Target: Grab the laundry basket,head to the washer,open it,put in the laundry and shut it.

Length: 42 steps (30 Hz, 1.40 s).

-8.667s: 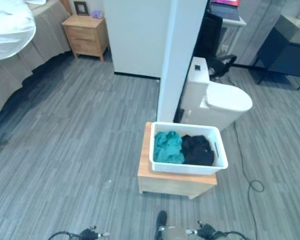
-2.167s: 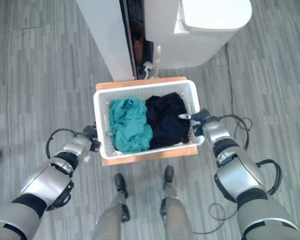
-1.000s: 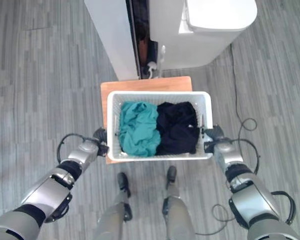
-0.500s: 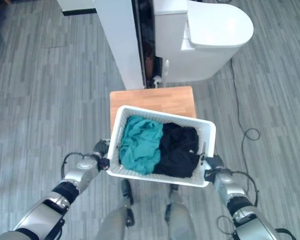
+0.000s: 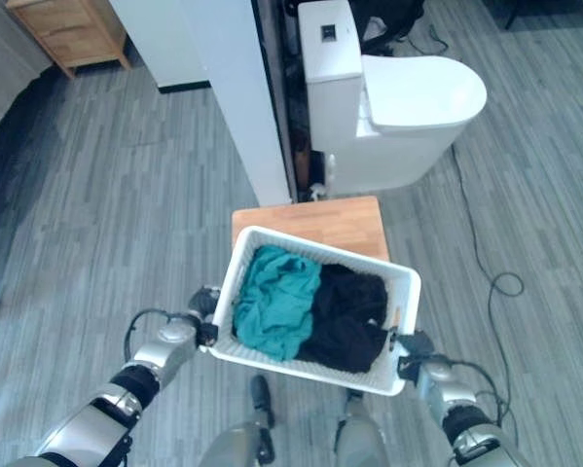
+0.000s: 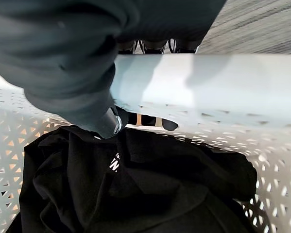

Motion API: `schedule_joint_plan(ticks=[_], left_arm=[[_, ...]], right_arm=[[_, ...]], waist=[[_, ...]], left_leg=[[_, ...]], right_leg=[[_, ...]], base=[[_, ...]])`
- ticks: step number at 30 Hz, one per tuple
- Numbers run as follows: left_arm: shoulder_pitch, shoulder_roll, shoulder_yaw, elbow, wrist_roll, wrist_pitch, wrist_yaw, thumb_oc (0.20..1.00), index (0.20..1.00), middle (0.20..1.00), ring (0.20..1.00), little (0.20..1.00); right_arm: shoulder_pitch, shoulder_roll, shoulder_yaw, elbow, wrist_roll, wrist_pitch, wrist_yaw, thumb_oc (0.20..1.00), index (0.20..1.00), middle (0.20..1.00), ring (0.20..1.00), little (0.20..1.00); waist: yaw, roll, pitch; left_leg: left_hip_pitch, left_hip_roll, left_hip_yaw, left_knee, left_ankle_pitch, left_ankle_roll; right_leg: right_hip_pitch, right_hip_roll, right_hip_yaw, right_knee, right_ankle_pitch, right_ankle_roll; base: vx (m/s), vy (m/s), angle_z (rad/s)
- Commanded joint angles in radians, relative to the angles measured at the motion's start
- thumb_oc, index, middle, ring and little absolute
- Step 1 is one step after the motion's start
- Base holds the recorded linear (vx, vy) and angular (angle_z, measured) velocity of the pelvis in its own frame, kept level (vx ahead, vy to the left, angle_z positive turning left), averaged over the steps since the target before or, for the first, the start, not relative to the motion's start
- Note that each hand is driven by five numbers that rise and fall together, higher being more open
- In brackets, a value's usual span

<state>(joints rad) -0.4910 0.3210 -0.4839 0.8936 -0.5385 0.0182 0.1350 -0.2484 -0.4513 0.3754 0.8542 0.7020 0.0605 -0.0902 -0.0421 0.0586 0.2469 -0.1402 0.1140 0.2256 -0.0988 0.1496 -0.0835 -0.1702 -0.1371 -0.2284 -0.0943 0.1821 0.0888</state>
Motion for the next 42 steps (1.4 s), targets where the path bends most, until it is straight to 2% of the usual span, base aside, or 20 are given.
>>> schedule_joint_plan(ticks=[1, 12, 14, 15, 16, 17, 18, 19, 22, 25, 26, 28, 33, 34, 36, 37, 38, 39, 41, 42], left_arm=[[-0.123, -0.146, -0.060, 0.027, 0.021, -0.042, -0.069, 0.200, 0.200, 0.200, 0.200, 0.200], [-0.095, -0.140, -0.061, 0.036, 0.036, -0.026, -0.089, 0.200, 0.200, 0.200, 0.200, 0.200], [-0.101, -0.136, -0.067, 0.045, 0.034, -0.020, -0.093, 0.200, 0.200, 0.200, 0.200, 0.200], [-0.101, -0.136, -0.067, 0.045, 0.034, -0.020, -0.093, 0.200, 0.200, 0.200, 0.200, 0.200], [-0.098, -0.129, -0.064, 0.035, 0.016, -0.023, -0.084, 0.200, 0.200, 0.200, 0.200, 0.200], [-0.100, -0.123, -0.060, 0.019, 0.007, -0.026, -0.070, 0.200, 0.200, 0.200, 0.200, 0.200], [-0.100, -0.122, -0.060, 0.019, 0.007, -0.025, -0.070, 0.200, 0.200, 0.200, 0.200, 0.200], [-0.090, -0.117, -0.056, -0.007, -0.007, -0.023, -0.068, 0.200, 0.200, 0.200, 0.200, 0.200], [-0.084, -0.122, -0.057, -0.013, -0.023, -0.021, -0.069, 0.200, 0.200, 0.200, 0.200, 0.200], [-0.072, -0.115, -0.041, -0.004, -0.024, -0.026, -0.067, 0.200, 0.200, 0.200, 0.200, 0.200], [-0.073, -0.115, -0.041, -0.004, -0.024, -0.026, -0.067, 0.200, 0.200, 0.200, 0.200, 0.200], [-0.043, -0.087, -0.015, -0.030, -0.018, -0.032, -0.068, 0.200, 0.200, 0.200, 0.200, 0.200], [-0.024, -0.070, 0.000, -0.057, -0.015, -0.032, -0.077, 0.200, 0.200, 0.200, 0.200, 0.200], [-0.021, -0.063, 0.011, -0.065, -0.011, -0.034, -0.078, 0.200, 0.200, 0.200, 0.200, 0.200], [-0.017, -0.057, 0.018, -0.080, -0.012, -0.035, -0.077, 0.200, 0.200, 0.200, 0.200, 0.200], [-0.006, -0.048, 0.039, -0.095, -0.008, -0.033, -0.075, 0.200, 0.200, 0.200, 0.200, 0.200], [-0.006, -0.048, 0.039, -0.095, -0.008, -0.033, -0.075, 0.200, 0.200, 0.200, 0.200, 0.200], [0.003, -0.055, 0.053, -0.081, -0.010, -0.027, -0.084, 0.200, 0.200, 0.200, 0.200, 0.200], [0.021, -0.057, 0.065, -0.076, -0.016, -0.023, -0.091, 0.200, 0.200, 0.200, 0.200, 0.200], [0.033, -0.053, 0.073, -0.072, -0.014, -0.018, -0.092, 0.200, 0.200, 0.200, 0.200, 0.200]], right_arm=[[-0.084, 0.114, 0.002, -0.139, 0.066, -0.030, 0.156, 0.200, 0.200, 0.200, 0.200, 0.200], [-0.033, 0.115, -0.024, -0.135, 0.095, -0.019, 0.169, 0.200, 0.200, 0.200, 0.200, 0.200], [-0.050, 0.121, -0.015, -0.118, 0.105, -0.021, 0.166, 0.200, 0.200, 0.200, 0.200, 0.200], [-0.050, 0.121, -0.015, -0.117, 0.105, -0.021, 0.166, 0.200, 0.200, 0.200, 0.200, 0.200], [-0.055, 0.128, -0.007, -0.106, 0.110, -0.021, 0.165, 0.200, 0.200, 0.200, 0.200, 0.200], [-0.080, 0.127, 0.010, -0.096, 0.100, -0.025, 0.161, 0.200, 0.200, 0.200, 0.200, 0.200], [-0.080, 0.128, 0.010, -0.096, 0.100, -0.025, 0.161, 0.200, 0.200, 0.200, 0.200, 0.200], [-0.112, 0.124, 0.032, -0.097, 0.072, -0.017, 0.156, 0.200, 0.200, 0.200, 0.200, 0.200], [-0.153, 0.126, 0.033, -0.064, 0.028, -0.005, 0.138, 0.200, 0.200, 0.200, 0.200, 0.200], [-0.193, 0.130, 0.029, -0.019, -0.018, 0.004, 0.129, 0.200, 0.200, 0.200, 0.200, 0.200], [-0.194, 0.130, 0.029, -0.019, -0.018, 0.004, 0.129, 0.200, 0.200, 0.200, 0.200, 0.200], [-0.214, 0.126, 0.011, -0.005, -0.055, 0.011, 0.123, 0.200, 0.200, 0.200, 0.200, 0.200], [-0.218, 0.117, -0.010, 0.013, -0.080, 0.020, 0.125, 0.200, 0.200, 0.200, 0.200, 0.200], [-0.217, 0.111, -0.039, 0.015, -0.075, 0.018, 0.122, 0.200, 0.200, 0.200, 0.200, 0.200], [-0.217, 0.111, -0.046, 0.009, -0.075, 0.019, 0.123, 0.200, 0.200, 0.200, 0.200, 0.200], [-0.217, 0.112, -0.066, 0.015, -0.095, 0.019, 0.126, 0.200, 0.200, 0.200, 0.200, 0.200], [-0.217, 0.112, -0.066, 0.015, -0.095, 0.019, 0.126, 0.200, 0.200, 0.200, 0.200, 0.200], [-0.209, 0.116, -0.080, 0.028, -0.093, 0.020, 0.132, 0.200, 0.200, 0.200, 0.200, 0.200], [-0.200, 0.130, -0.080, 0.050, -0.102, 0.024, 0.140, 0.200, 0.200, 0.200, 0.200, 0.200], [-0.196, 0.139, -0.076, 0.054, -0.107, 0.026, 0.142, 0.200, 0.200, 0.200, 0.200, 0.200]], waist=[[0.011, 0.013, -0.002], [0.014, 0.006, -0.039], [0.014, -0.006, -0.033], [0.014, -0.006, -0.033], [0.012, -0.024, -0.030], [0.021, -0.035, -0.012], [0.020, -0.036, -0.014], [0.029, -0.053, 0.002], [0.016, -0.059, 0.011], [0.007, -0.064, 0.019], [0.010, -0.065, 0.020], [-0.006, -0.067, 0.028], [-0.021, -0.068, 0.034], [-0.034, -0.068, 0.036], [-0.036, -0.068, 0.039], [-0.011, -0.056, 0.050], [-0.011, -0.056, 0.049], [-0.006, -0.045, 0.050], [-0.003, -0.042, 0.039], [0.005, -0.035, 0.034]], left_leg=[[0.034, -0.011, -0.086, 0.012, -0.050, 0.004], [0.077, 0.003, -0.100, 0.012, -0.051, -0.002], [0.079, -0.009, -0.161, 0.022, -0.065, 0.005], [0.080, -0.009, -0.161, 0.022, -0.065, 0.005], [0.076, -0.024, -0.233, 0.071, -0.095, 0.014], [0.052, -0.060, -0.318, 0.136, -0.129, 0.022], [0.048, -0.061, -0.320, 0.136, -0.128, 0.023], [0.026, -0.110, -0.403, 0.187, -0.179, 0.036], [0.019, -0.119, -0.343, 0.223, -0.205, 0.050], [0.029, -0.141, -0.278, 0.243, -0.244, 0.075], [0.030, -0.141, -0.275, 0.244, -0.246, 0.075], [0.043, -0.167, -0.201, 0.264, -0.281, 0.113], [0.058, -0.193, -0.165, 0.264, -0.294, 0.133], [0.059, -0.206, -0.134, 0.264, -0.298, 0.139], [0.057, -0.206, -0.116, 0.268, -0.301, 0.140], [0.055, -0.176, -0.053, 0.282, -0.305, 0.135], [0.054, -0.176, -0.054, 0.282, -0.304, 0.135], [0.056, -0.154, -0.008, 0.295, -0.304, 0.137], [0.064, -0.147, 0.030, 0.288, -0.298, 0.141], [0.065, -0.136, 0.051, 0.280, -0.289, 0.144]], right_leg=[[0.022, -0.025, 0.036, 0.007, -0.023, 0.047], [0.070, -0.002, 0.038, 0.007, -0.048, 0.036], [0.064, 0.019, 0.080, 0.019, -0.052, 0.020], [0.065, 0.019, 0.080, 0.019, -0.052, 0.020], [0.055, 0.029, 0.112, 0.043, -0.061, 0.008], [0.030, 0.031, 0.137, 0.071, -0.063, 0.001], [0.027, 0.030, 0.136, 0.071, -0.062, 0.002], [-0.007, 0.034, 0.182, 0.096, -0.057, -0.003], [-0.010, 0.024, 0.194, 0.092, -0.044, 0.005], [-0.031, 0.016, 0.249, 0.112, -0.027, 0.026], [-0.031, 0.017, 0.252, 0.113, -0.027, 0.026], [-0.078, 0.003, 0.320, 0.161, -0.017, 0.056], [-0.096, -0.009, 0.373, 0.171, 0.003, 0.078], [-0.108, -0.030, 0.380, 0.159, 0.028, 0.097], [-0.117, -0.036, 0.370, 0.161, 0.038, 0.102], [-0.128, -0.092, 0.160, 0.187, 0.014, 0.082], [-0.129, -0.092, 0.160, 0.187, 0.014, 0.082], [-0.102, -0.103, 0.054, 0.246, -0.041, 0.056], [-0.081, -0.088, 0.049, 0.284, -0.063, 0.044], [-0.072, -0.090, 0.017, 0.322, -0.082, 0.037]], base=[[0.00, 0.000, 0.00], [0.02, -0.029, 0.00], [-0.02, -0.003, -0.05], [0.00, -0.017, -0.09], [-0.03, -0.003, -0.08], [-0.04, -0.002, -0.13], [-0.12, 0.019, -0.41], [-0.09, 0.032, -0.62], [-0.07, 0.099, -0.64], [-0.04, 0.175, -0.32], [-0.05, 0.230, -0.70], [-0.07, 0.300, -0.77], [-0.05, 0.166, -0.53], [-0.11, 0.234, -0.39], [-0.12, 0.130, -0.40], [-0.11, 0.040, -0.75], [-0.20, 0.103, -1.43], [-0.14, 0.098, -1.30], [-0.12, 0.088, -0.81], [-0.10, 0.030, -0.43]])
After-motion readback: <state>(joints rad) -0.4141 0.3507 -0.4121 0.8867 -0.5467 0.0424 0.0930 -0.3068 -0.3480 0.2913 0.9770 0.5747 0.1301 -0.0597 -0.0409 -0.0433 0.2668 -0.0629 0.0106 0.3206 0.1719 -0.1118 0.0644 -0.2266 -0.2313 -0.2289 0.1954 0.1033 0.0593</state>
